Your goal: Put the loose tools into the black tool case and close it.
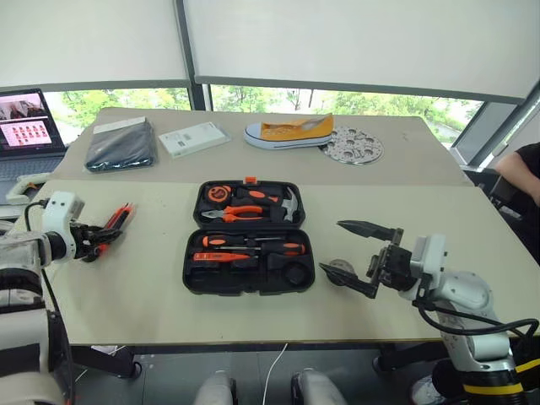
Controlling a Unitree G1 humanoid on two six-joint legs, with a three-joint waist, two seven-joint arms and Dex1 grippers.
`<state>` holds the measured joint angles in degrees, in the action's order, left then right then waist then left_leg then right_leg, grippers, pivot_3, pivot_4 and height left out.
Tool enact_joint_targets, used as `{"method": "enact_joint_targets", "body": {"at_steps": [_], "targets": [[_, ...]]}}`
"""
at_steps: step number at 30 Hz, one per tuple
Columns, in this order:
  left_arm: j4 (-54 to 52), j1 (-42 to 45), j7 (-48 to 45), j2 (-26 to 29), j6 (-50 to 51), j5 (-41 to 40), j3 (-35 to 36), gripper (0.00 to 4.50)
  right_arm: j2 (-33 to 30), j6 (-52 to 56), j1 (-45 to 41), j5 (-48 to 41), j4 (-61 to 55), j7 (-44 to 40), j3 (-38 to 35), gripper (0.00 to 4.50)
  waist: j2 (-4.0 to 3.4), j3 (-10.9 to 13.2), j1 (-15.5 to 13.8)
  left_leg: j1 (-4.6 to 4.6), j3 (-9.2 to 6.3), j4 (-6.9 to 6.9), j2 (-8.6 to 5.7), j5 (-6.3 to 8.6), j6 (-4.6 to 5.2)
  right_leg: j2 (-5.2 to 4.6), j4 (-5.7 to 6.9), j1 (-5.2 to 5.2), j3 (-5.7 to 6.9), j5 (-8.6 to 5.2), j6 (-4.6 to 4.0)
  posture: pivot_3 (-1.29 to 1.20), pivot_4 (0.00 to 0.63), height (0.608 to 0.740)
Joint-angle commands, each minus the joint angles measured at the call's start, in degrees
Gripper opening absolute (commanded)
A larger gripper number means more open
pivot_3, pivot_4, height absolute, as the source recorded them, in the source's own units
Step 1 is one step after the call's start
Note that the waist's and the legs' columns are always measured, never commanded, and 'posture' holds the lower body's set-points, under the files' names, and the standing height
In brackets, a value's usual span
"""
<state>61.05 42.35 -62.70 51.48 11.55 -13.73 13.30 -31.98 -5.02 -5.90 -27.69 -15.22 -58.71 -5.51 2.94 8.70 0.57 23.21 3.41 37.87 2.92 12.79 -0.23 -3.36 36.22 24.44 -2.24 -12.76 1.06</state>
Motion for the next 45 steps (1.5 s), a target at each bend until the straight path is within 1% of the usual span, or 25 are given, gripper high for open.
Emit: {"method": "enact_joint_targets", "body": {"at_steps": [1,2,3,4,5,6,8,9,10,12,14,15,16,19,21,26,35,39,42,45], "targets": [[-14.43,-4.02,-14.26,1.40,-1.47,-6.25,1.72,1.65,-2.52,0.02,-0.99,-2.25,-0.97,-1.40,-3.10,4.50,0.06,0.00,0.07,0.02,-0.01,0.00,0.00,0.00,0.00,0.00,-0.02,0.00,0.01,0.00,0.00,0.00,0.150,0.740],[-19.23,-6.15,-17.25,1.29,-0.85,-7.21,0.84,1.65,-3.28,0.21,-1.18,-2.65,-0.68,-1.90,-3.44,4.50,0.05,0.01,0.09,0.01,-0.01,0.00,-0.02,0.00,0.00,-0.02,-0.03,-0.02,-0.01,0.00,0.00,0.00,0.150,0.740],[-26.94,-9.33,-21.42,1.55,1.31,-9.30,-0.76,1.65,-4.52,1.01,-1.17,-3.37,-0.60,-2.89,-3.85,4.50,0.05,0.01,0.08,0.00,0.01,0.00,-0.05,0.00,0.00,-0.06,-0.03,-0.03,-0.04,-0.01,0.01,0.00,0.150,0.740],[-32.44,-11.61,-24.04,1.74,3.15,-10.70,-1.71,1.65,-5.40,1.59,-1.16,-3.90,-0.54,-3.62,-4.14,4.50,0.04,0.01,0.12,0.00,0.02,0.00,-0.06,0.00,0.00,-0.07,-0.04,-0.03,-0.04,-0.01,0.02,0.00,0.150,0.740],[-39.76,-13.86,-25.38,2.38,6.60,-12.76,-2.74,1.65,-6.88,2.25,-0.64,-4.47,-0.69,-5.06,-4.59,4.50,0.02,0.02,0.11,0.01,0.02,0.00,-0.05,0.01,0.00,-0.07,-0.06,-0.03,-0.06,-0.01,0.02,0.00,0.150,0.740],[-44.69,-15.31,-25.89,2.82,9.14,-14.17,-3.23,1.65,-7.95,2.65,-0.28,-4.91,-0.75,-6.05,-4.89,4.50,0.03,0.02,0.05,-0.02,0.04,0.00,-0.05,0.01,0.00,-0.09,-0.05,-0.06,-0.09,-0.02,0.03,0.00,0.150,0.740],[-55.74,-18.15,-24.50,1.98,10.63,-14.34,-6.19,1.65,-11.79,2.65,1.49,-4.53,0.00,-10.12,-5.57,4.50,0.02,0.03,-0.15,-0.02,0.01,0.00,-0.03,0.01,0.00,-0.06,-0.03,-0.06,-0.07,-0.02,0.04,0.00,0.150,0.740],[-59.48,-19.15,-23.65,1.36,10.56,-13.78,-7.52,1.65,-13.36,2.13,2.22,-3.94,0.59,-11.99,-5.71,4.50,-0.02,0.05,-0.35,-0.02,0.00,0.01,-0.02,0.01,0.00,-0.04,-0.05,-0.06,-0.07,-0.03,0.05,0.00,0.150,0.740],[-62.39,-19.44,-21.65,0.44,10.41,-12.03,-9.52,1.65,-14.67,1.12,2.77,-3.22,1.47,-13.48,-5.89,4.50,-0.02,0.05,-0.43,-0.04,0.00,0.01,-0.06,0.00,0.01,-0.07,-0.05,-0.09,-0.08,-0.05,0.07,0.00,0.150,0.740],[-64.84,-18.96,-17.89,-1.31,9.11,-8.81,-12.30,1.65,-15.76,0.39,3.36,-2.84,2.48,-14.71,-6.21,4.50,-0.07,0.05,-0.56,-0.10,0.01,0.03,-0.08,0.00,0.01,-0.06,-0.06,-0.15,-0.11,-0.05,0.09,0.00,0.150,0.740],[-68.07,-17.48,-14.86,-3.78,10.73,-6.36,-17.13,1.65,-16.23,1.39,3.71,-3.53,2.54,-14.86,-6.50,4.50,-0.09,0.05,-0.64,-0.24,0.03,0.03,-0.09,-0.01,0.02,-0.03,-0.05,-0.24,-0.17,-0.07,0.14,0.00,0.150,0.740],[-69.18,-16.86,-14.18,-4.50,11.31,-4.86,-19.61,1.65,-16.22,1.99,3.71,-3.92,2.24,-14.64,-6.57,4.50,-0.09,0.05,-0.63,-0.27,0.02,0.04,-0.08,-0.02,0.04,0.01,-0.02,-0.25,-0.18,-0.24,0.43,0.00,0.150,0.740],[-69.67,-16.54,-14.14,-4.60,11.36,-3.56,-21.44,1.65,-16.03,2.45,3.62,-4.27,1.88,-14.24,-6.63,4.50,-0.09,0.05,-0.58,-0.27,0.01,0.04,-0.08,-0.03,0.05,0.04,-0.01,-0.24,-0.19,-0.26,0.48,0.00,0.150,0.740],[-68.62,-15.91,-13.26,-2.80,10.09,1.91,-25.35,1.65,-15.41,4.61,3.05,-5.63,0.22,-12.28,-6.74,4.50,-0.10,0.05,0.07,-0.30,0.00,0.07,-0.07,-0.03,0.06,0.09,0.03,-0.23,-0.28,-0.26,0.48,0.00,0.150,0.740],[-68.53,-15.77,-13.86,-1.51,10.07,3.50,-26.78,1.65,-15.10,5.93,2.62,-6.31,-1.04,-11.04,-6.81,4.50,-0.12,0.06,0.30,-0.28,-0.02,0.07,-0.04,-0.03,0.06,0.13,0.06,-0.19,-0.30,-0.26,0.47,0.00,0.150,0.740],[-68.96,-15.85,-13.56,-0.25,10.54,5.71,-28.13,1.65,-14.57,7.52,2.22,-6.76,-2.93,-9.08,-6.84,4.50,-0.13,0.07,0.17,-0.27,-0.02,0.07,-0.07,-0.03,0.06,0.08,0.02,-0.20,-0.30,-0.27,0.49,0.00,0.150,0.740],[-68.61,-11.53,-12.16,-4.52,12.38,8.44,-32.43,1.65,-13.72,8.27,2.21,-6.44,-3.97,-7.54,-6.75,4.50,-0.14,0.07,-0.20,-0.23,-0.02,0.07,-0.09,-0.03,0.06,0.08,-0.01,-0.22,-0.28,-0.26,0.51,0.00,0.150,0.740],[-67.62,-10.70,-11.92,-4.35,12.44,11.11,-34.38,1.65,-13.63,8.49,1.88,-6.41,-4.04,-7.29,-6.49,4.50,-0.16,0.06,-0.63,-0.25,-0.02,0.09,-0.10,-0.03,0.06,0.07,-0.02,-0.25,-0.28,-0.26,0.53,0.00,0.150,0.740],[-66.71,-10.73,-10.72,-4.01,13.18,12.54,-34.46,1.65,-13.58,8.66,1.94,-6.46,-4.24,-7.09,-6.41,4.50,-0.18,0.04,-0.68,-0.26,-0.02,0.10,-0.10,-0.03,0.06,0.07,-0.01,-0.26,-0.29,-0.26,0.53,0.00,0.150,0.740],[-66.80,-10.95,-9.86,-4.36,14.44,12.02,-33.62,1.65,-13.42,8.79,1.99,-6.36,-4.37,-6.86,-6.30,4.50,-0.22,0.03,-0.70,-0.29,-0.03,0.10,-0.10,-0.04,0.07,0.07,0.01,-0.28,-0.29,-0.26,0.53,0.00,0.150,0.740]]}}
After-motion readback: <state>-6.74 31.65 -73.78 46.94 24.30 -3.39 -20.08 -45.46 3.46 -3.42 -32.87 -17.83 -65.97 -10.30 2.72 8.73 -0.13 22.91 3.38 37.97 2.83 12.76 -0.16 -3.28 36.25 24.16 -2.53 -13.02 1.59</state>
